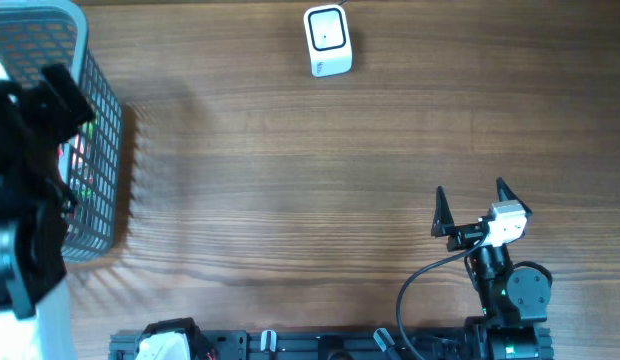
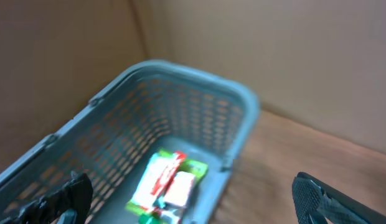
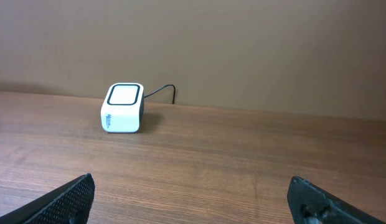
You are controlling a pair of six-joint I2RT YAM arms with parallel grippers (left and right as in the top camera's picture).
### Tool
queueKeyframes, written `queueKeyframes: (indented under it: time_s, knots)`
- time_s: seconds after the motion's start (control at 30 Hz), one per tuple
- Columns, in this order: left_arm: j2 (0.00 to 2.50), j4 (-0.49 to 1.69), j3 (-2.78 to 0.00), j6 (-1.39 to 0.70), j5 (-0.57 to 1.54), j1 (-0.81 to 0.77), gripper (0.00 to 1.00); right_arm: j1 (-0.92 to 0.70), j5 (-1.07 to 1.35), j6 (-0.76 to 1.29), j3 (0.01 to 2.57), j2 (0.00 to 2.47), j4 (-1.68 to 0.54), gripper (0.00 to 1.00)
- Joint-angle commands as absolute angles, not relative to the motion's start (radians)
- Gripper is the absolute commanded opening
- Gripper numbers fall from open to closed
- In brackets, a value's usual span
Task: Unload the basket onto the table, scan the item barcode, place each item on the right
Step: 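Move the left gripper over the basket and reach down inside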
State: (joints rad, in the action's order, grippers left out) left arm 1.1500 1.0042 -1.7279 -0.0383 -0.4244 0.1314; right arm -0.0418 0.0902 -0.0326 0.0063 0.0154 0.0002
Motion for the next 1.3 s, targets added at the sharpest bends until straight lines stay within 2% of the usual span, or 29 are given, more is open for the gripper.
queueKeyframes:
  time_s: [0.0, 0.53, 0.67, 1.0, 1.27]
  knots:
    - [1.233, 1.026, -1.733, -0.071, -0.432, 0.234, 1.0, -0.035, 0.106, -0.05, 0.005, 0.01, 0.006, 1.0]
    - [1.571, 1.145, -1.733, -0.111, -0.306, 0.503, 1.0, -0.035, 0.106, -0.05, 0.005, 0.01, 0.006, 1.0]
    - [1.633, 1.193, -1.733, -0.06, -0.287, 0.551, 1.0, -0.035, 0.106, -0.05, 0.005, 0.01, 0.006, 1.0]
    - [1.731, 1.314, -1.732, 0.103, -0.002, 0.654, 1.0, -0.035, 0.106, -0.05, 0.005, 0.01, 0.006, 1.0]
    - [1.767, 1.332, -1.705, 0.128, 0.01, 0.686, 1.0, -0.035, 0.106, -0.05, 0.005, 0.01, 0.006, 1.0]
